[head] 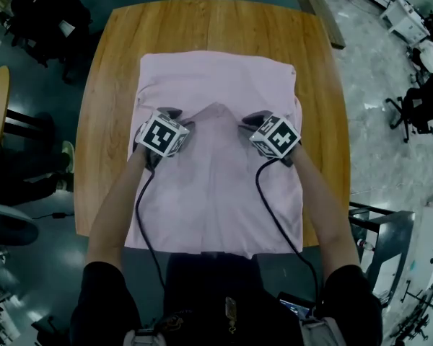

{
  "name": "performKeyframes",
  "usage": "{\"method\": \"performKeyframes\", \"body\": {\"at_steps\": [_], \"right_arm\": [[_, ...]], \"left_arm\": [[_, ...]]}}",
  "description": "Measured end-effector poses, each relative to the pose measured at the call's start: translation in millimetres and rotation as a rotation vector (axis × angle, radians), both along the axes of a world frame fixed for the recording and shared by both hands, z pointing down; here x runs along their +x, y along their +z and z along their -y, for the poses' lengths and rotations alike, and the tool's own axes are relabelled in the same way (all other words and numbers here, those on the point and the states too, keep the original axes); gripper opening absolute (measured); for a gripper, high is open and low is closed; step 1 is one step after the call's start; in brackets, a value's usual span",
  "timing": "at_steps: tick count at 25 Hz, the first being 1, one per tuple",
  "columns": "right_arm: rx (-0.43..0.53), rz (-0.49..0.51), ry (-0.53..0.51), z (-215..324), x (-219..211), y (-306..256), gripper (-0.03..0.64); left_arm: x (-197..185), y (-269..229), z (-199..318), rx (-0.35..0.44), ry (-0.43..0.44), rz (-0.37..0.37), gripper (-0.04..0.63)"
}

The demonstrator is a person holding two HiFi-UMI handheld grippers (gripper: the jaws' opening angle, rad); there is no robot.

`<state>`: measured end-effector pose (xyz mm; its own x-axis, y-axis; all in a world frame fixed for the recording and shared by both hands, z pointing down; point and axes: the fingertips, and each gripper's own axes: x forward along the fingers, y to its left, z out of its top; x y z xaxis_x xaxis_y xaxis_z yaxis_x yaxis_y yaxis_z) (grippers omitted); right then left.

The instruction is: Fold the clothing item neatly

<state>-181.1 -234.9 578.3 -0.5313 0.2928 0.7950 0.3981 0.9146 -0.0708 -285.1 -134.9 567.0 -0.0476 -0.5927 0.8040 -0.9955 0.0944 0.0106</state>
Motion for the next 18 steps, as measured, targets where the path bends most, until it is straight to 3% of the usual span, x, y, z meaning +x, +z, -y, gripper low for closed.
{"method": "performKeyframes", "body": {"at_steps": [7, 10, 13, 18], "right_arm": [[-0.008, 0.180, 0.131, -30.3, 47.2, -70.2, 0.072], [0.037, 0.241, 0.205, -55.5, 76.6, -101.9, 0.072], [0.098, 0.291, 0.287, -84.2, 112.1, -132.5, 0.072], [0.180, 0.381, 0.396, -131.8, 167.0, -167.9, 0.072]], "left_arm": [[29.3, -63.6, -49.0, 0.195, -0.089, 0.009, 0.182], [53.8, -95.0, -78.6, 0.308, -0.111, 0.019, 0.119], [82.8, -123.1, -109.9, 0.404, -0.110, 0.059, 0.008], [128.8, -131.1, -173.4, 0.448, -0.097, 0.097, 0.008]]}}
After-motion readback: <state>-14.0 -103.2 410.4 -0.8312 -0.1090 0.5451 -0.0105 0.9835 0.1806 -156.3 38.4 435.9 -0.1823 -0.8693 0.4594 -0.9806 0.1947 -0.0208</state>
